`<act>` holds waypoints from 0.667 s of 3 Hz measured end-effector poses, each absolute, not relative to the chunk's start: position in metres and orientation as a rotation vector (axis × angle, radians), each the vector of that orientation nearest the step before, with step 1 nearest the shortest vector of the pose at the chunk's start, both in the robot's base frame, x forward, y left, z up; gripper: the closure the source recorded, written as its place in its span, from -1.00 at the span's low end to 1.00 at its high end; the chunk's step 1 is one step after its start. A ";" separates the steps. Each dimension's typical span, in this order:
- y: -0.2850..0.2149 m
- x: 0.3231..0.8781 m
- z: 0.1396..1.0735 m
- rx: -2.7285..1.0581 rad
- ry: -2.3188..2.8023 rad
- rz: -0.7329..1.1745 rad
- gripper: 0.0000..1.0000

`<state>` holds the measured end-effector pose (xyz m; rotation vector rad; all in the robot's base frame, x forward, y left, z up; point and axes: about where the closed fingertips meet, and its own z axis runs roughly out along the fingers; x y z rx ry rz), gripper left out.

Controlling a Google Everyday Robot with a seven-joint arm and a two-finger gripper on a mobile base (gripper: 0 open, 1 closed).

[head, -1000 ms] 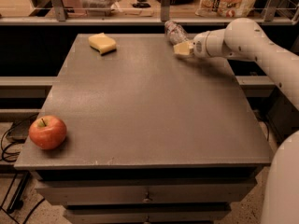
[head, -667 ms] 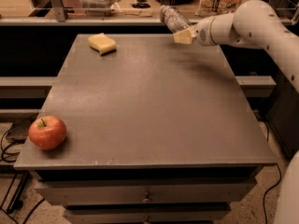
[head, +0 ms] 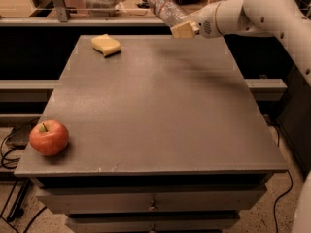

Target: Move water bottle near apple

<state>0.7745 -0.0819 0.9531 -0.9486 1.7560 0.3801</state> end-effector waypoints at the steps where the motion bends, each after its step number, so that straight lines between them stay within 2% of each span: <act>1: -0.061 0.760 0.942 -1.039 1.761 0.403 1.00; 2: -0.034 0.727 0.933 -1.198 1.740 0.415 1.00</act>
Offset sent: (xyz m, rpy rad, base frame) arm -0.1045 0.0819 -0.0303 -0.2490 0.0256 0.3644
